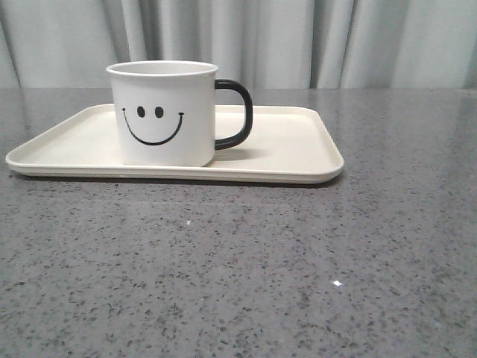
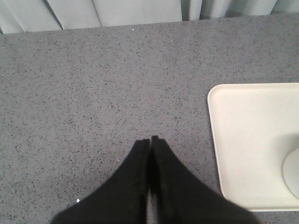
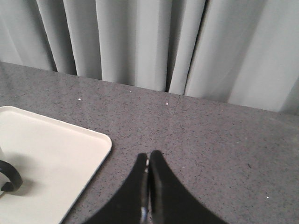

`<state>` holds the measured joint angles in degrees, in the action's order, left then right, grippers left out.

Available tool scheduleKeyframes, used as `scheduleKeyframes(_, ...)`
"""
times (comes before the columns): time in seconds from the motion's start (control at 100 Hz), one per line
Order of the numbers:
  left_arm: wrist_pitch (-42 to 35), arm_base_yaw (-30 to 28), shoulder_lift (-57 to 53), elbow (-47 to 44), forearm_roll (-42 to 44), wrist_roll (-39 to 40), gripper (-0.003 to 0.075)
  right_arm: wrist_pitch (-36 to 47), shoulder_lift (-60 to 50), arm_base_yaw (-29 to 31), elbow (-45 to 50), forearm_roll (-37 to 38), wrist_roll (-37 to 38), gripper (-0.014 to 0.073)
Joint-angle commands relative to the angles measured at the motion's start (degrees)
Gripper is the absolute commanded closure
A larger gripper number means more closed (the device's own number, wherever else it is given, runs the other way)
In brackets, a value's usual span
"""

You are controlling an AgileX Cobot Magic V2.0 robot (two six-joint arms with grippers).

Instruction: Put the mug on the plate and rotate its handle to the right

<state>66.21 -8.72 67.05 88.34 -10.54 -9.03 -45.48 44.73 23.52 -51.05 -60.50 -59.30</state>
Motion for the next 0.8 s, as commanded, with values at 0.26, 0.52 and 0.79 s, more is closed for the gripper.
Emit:
scheduleKeyframes(0.26, -4.96, -0.06, -0.85, -0.30, -0.98, -0.09, 0.0740, -5.29, -1.20, 0.02, -0.49, -1.48, -0.76, 0.0704)
scheduleKeyframes(0.52, -4.69, -0.06, -0.85, -0.99, -2.37, -0.09, 0.0740, -7.78, -1.20, 0.02, -0.49, -1.48, -0.76, 0.0704)
scheduleKeyframes(0.79, -4.79, -0.06, -0.85, -0.99, -2.85, -0.09, 0.0740, -7.78, -1.20, 0.02, -0.49, -1.48, -0.76, 0.0704)
